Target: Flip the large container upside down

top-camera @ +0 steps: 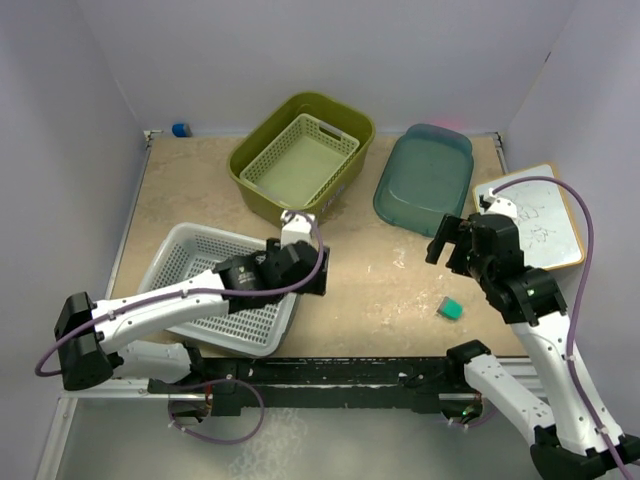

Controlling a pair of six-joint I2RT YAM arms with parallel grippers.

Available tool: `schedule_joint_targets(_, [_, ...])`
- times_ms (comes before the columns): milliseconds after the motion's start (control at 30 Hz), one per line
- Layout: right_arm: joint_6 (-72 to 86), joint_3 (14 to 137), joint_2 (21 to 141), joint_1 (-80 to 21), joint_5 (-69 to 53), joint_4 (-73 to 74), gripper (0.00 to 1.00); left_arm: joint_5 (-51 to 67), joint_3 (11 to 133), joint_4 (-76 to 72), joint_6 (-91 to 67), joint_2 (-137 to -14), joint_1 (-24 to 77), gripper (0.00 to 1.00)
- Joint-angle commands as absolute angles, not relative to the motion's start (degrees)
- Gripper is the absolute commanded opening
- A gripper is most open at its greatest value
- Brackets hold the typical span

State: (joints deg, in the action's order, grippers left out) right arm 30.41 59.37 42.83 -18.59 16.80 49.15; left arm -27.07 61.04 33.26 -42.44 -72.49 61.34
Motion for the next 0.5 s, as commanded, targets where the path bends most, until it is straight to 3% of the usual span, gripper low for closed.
schedule_joint_targets(0, [31.9, 58.8, 43.2, -18.5, 15.7, 45.4, 1.00, -32.8, 54.8, 36.0, -53.8, -67.1, 66.4, 0.79])
schedule_joint_targets(167, [33.4, 57.9, 43.6, -18.5, 14.7, 43.3, 1.00, -31.1, 49.0, 33.1, -57.0, -68.3, 68.7, 0.76])
schedule_joint_targets(467, [33.8, 58.7, 43.7, -18.5, 13.4, 43.8, 1.00, -40.4, 54.7, 44.6, -57.2, -69.2, 70.8, 0.25])
